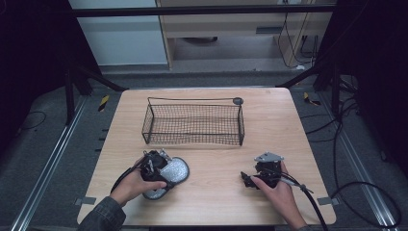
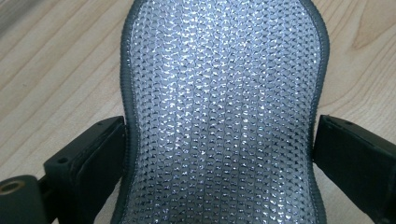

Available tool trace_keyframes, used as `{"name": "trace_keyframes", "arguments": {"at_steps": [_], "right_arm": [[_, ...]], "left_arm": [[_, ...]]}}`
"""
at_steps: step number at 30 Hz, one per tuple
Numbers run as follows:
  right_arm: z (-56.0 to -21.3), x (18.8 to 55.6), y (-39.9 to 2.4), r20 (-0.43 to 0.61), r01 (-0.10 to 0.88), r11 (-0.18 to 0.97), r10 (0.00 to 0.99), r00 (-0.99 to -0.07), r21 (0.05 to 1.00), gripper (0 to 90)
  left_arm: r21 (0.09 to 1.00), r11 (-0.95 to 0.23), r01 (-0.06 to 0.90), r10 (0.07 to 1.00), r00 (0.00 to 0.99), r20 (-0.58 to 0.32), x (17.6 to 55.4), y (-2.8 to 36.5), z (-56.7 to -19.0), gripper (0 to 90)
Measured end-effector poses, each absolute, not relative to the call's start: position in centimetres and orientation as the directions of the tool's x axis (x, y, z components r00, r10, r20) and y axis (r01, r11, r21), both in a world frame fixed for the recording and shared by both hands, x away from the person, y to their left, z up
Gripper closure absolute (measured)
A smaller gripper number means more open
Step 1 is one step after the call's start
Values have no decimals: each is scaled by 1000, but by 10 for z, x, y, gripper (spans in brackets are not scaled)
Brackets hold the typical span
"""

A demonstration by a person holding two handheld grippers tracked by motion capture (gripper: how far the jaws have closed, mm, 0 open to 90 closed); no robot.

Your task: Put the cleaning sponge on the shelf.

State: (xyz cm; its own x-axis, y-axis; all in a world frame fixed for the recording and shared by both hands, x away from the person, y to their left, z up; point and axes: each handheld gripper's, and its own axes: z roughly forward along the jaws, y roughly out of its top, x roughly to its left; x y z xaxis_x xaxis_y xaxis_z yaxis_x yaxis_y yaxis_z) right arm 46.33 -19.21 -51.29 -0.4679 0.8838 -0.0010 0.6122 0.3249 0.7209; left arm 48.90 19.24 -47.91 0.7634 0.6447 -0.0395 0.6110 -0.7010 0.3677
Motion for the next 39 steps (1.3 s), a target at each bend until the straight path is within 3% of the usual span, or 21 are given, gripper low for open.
{"name": "trace_keyframes", "arguments": {"at_steps": [14, 39], "right_arm": [[-513, 463, -192, -3, 612, 326, 884, -468, 721, 4], [-513, 463, -192, -1, 612, 326, 883, -469, 721, 4]], "left_arm": [[375, -710, 595, 637, 771, -17, 488, 194, -475, 66], [454, -733, 506, 601, 795, 85, 492, 186, -428, 92]]}}
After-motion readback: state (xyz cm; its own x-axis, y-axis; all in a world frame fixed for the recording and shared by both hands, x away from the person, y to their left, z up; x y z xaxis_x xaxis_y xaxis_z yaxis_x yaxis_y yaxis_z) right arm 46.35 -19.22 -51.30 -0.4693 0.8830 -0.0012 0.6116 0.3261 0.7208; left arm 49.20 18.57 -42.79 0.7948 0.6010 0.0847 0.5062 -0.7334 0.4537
